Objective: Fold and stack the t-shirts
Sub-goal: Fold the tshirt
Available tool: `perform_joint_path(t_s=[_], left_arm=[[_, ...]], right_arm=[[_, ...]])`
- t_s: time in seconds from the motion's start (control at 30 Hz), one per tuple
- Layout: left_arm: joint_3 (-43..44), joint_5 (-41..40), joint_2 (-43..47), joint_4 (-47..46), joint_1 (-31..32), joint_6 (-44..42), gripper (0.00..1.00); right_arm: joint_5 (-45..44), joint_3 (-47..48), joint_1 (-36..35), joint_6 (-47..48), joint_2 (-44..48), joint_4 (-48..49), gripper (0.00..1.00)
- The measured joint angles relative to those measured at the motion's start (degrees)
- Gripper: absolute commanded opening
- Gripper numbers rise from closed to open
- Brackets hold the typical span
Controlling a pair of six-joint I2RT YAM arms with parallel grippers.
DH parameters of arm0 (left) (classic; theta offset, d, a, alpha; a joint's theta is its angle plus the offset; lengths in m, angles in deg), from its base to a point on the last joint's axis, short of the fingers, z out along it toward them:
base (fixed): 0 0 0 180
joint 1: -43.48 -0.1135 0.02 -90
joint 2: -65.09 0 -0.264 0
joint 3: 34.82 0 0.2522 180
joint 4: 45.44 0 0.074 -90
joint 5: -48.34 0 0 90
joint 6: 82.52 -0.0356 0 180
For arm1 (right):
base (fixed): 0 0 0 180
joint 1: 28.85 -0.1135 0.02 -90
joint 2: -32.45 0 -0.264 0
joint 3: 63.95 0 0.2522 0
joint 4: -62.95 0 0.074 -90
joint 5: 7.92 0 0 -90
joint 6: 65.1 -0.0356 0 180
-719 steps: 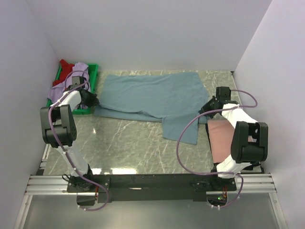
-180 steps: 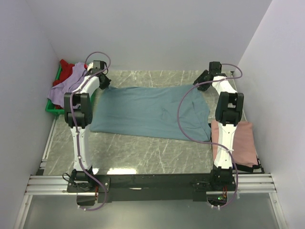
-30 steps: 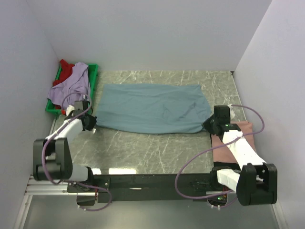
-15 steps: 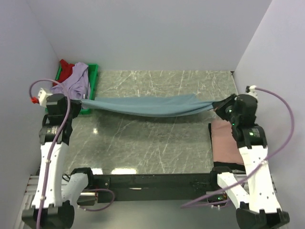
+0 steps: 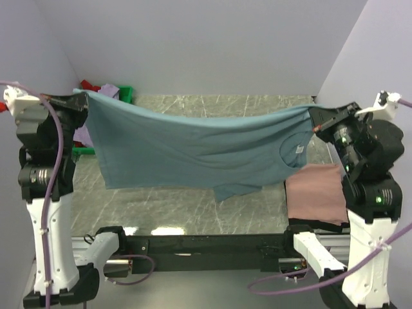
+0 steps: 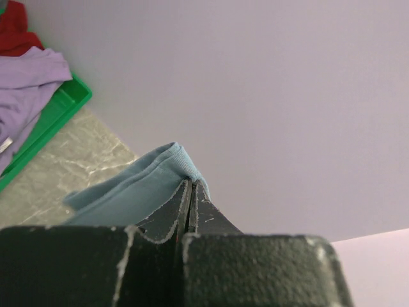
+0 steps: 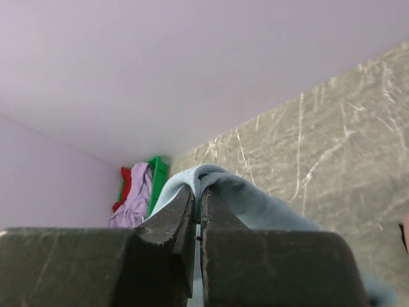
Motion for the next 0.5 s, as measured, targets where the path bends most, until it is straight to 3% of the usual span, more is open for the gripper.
perform_joint_path(t_s=[0.13,0.33,0.5], left_arm=[[1.62,0.85,-6.16,-4.0,-0.04,0.02,0.01],[4.22,3.17,-23.45,-12.87,-0.17,0.13,0.0],[19.1,6.56,-42.77,-15.3,-0.55,0.85,0.01]], right_arm=[[1.46,1.29,0.04,0.0,-6.1,4.7,0.0],[4.48,5.9,0.04,-0.02,-23.17,15.17,0.0],[5.81,21.64,0.04,0.26,-42.12,17.73,0.0]])
